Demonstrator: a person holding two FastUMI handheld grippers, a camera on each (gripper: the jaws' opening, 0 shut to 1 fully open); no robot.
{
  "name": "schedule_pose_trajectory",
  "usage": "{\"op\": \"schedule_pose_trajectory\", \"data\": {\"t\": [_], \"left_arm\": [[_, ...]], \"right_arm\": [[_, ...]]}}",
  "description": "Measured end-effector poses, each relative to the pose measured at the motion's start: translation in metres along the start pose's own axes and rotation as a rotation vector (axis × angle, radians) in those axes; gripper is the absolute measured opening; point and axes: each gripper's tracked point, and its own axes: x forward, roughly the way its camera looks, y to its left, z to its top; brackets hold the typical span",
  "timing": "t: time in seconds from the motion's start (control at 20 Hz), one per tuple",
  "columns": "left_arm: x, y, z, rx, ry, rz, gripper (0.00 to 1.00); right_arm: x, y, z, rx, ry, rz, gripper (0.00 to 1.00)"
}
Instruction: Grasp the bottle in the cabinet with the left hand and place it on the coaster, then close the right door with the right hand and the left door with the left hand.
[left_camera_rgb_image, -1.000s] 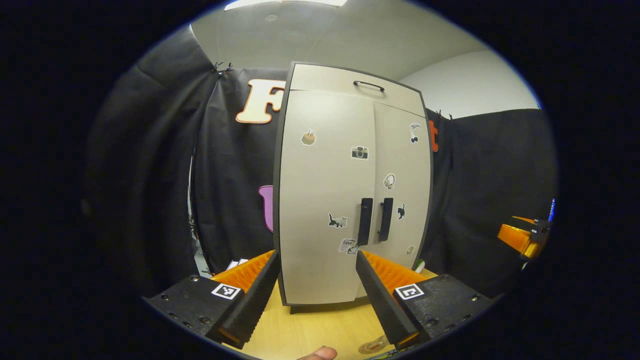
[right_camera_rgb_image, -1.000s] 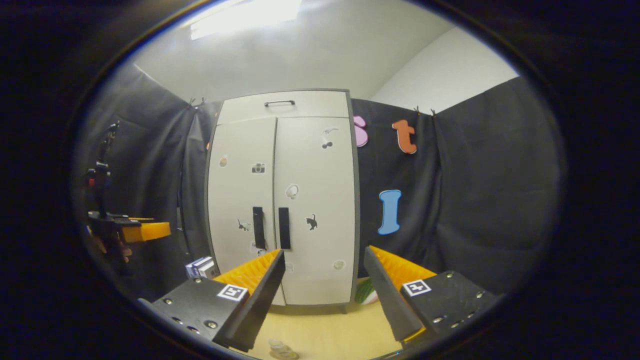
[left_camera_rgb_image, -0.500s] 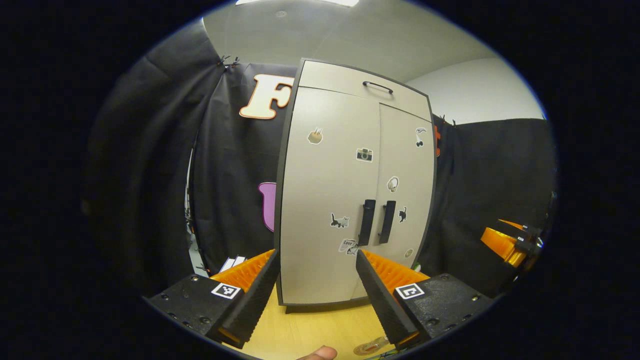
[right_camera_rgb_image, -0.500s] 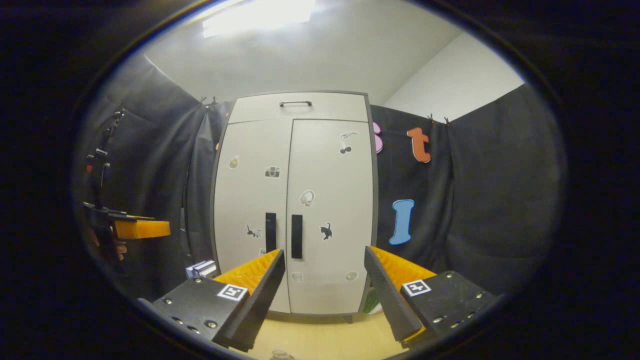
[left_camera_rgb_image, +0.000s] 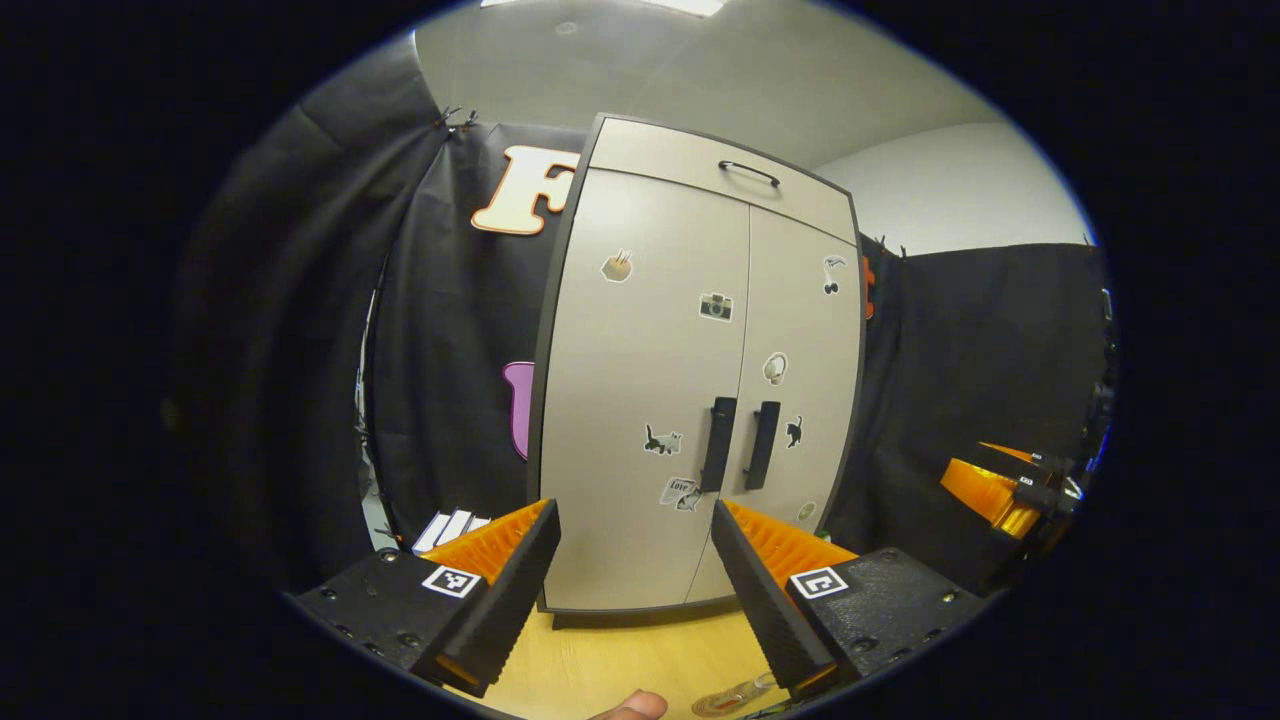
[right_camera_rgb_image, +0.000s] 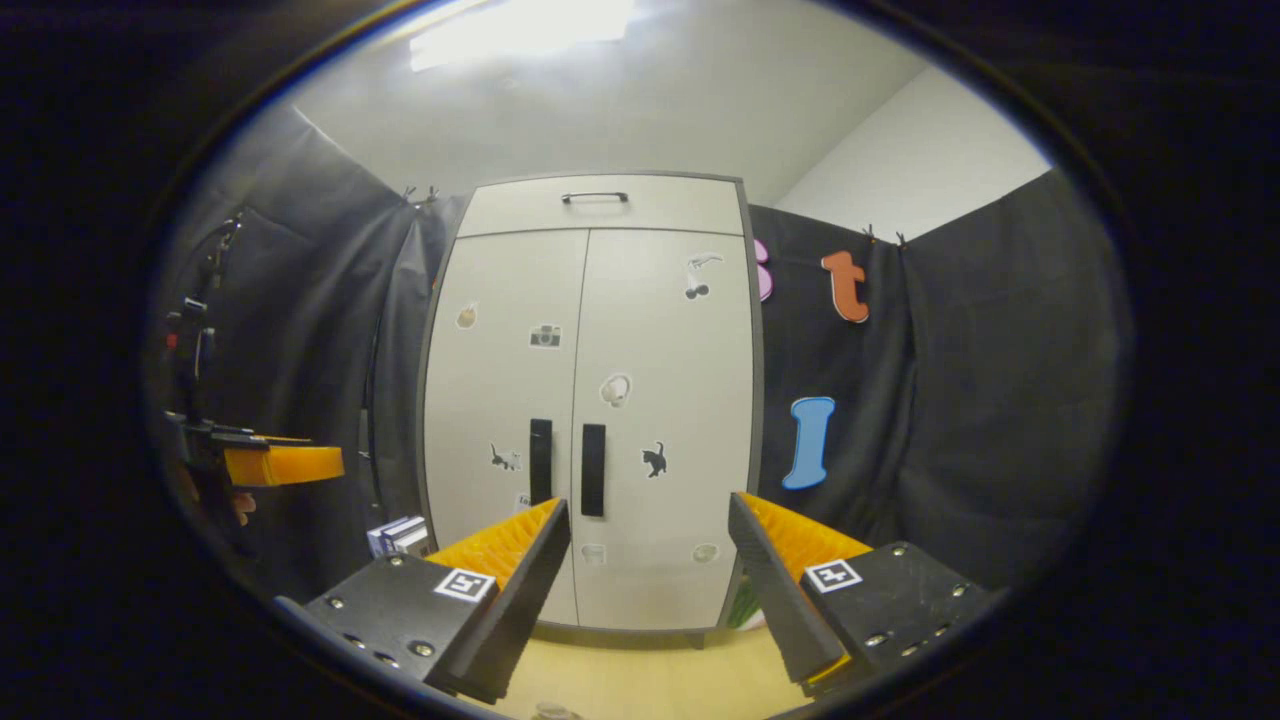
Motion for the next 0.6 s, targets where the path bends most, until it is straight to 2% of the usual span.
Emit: {"op": "schedule_pose_trajectory", "data": {"t": [0.05, 0.25, 0.5, 0.6], "left_arm": [[0.002, -0.001, -0.002, 0.017, 0.002, 0.017, 0.96], [0.012, -0.016, -0.014, 0.045, 0.034, 0.067, 0.96], [0.029, -0.044, -0.011, 0.050, 0.022, 0.042, 0.96], [0.039, -0.051, -0.007, 0.018, -0.005, 0.035, 0.97]], "right_arm": [[0.002, -0.002, 0.000, -0.001, -0.002, 0.007, 0.97], [0.006, -0.016, 0.001, 0.022, 0.012, 0.004, 0.97], [0.002, -0.030, 0.005, 0.007, 0.010, 0.001, 0.97], [0.000, -0.037, 0.006, 0.002, 0.009, -0.004, 0.97]]}}
